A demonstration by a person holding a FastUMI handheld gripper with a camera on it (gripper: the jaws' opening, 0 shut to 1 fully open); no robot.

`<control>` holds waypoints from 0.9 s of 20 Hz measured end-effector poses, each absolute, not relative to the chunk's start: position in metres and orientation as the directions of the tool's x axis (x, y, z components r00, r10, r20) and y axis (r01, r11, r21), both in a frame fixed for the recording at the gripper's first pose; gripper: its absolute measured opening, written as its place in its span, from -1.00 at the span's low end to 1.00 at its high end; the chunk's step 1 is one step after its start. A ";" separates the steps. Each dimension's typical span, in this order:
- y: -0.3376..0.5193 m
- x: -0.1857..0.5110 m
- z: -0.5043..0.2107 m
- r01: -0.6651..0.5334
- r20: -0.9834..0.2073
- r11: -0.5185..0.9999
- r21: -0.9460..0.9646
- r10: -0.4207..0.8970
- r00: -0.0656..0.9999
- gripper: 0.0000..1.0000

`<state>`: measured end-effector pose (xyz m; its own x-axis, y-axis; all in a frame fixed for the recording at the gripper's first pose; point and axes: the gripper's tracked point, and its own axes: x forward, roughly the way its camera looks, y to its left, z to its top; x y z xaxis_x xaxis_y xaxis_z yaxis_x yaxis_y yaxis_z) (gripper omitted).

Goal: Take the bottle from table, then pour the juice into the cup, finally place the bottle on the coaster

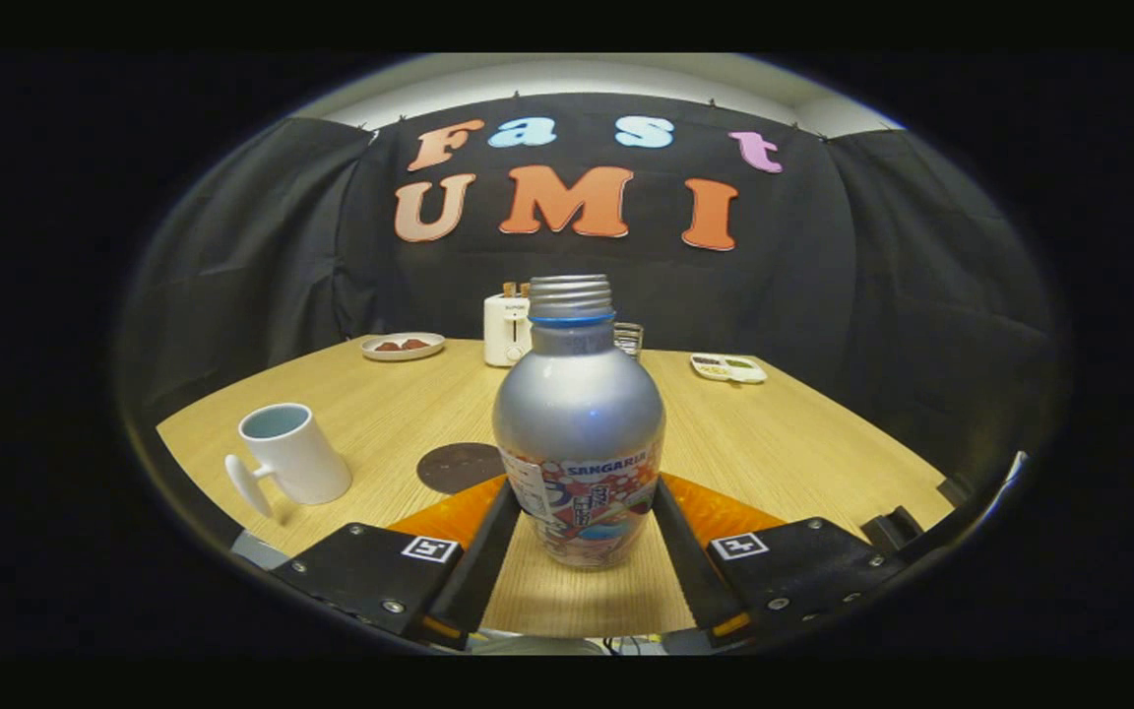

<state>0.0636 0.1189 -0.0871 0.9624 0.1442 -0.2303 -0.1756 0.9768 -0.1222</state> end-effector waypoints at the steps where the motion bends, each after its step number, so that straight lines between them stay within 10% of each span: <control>1: 0.123 0.063 -0.084 -0.186 -0.232 0.973 -0.138 0.151 0.961 0.57; 18: 0.179 0.060 -0.039 -0.180 -0.141 0.828 -0.531 0.123 0.982 0.57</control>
<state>0.0595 0.1795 -0.0388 0.9824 0.1231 -0.1407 -0.1798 0.8280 -0.5311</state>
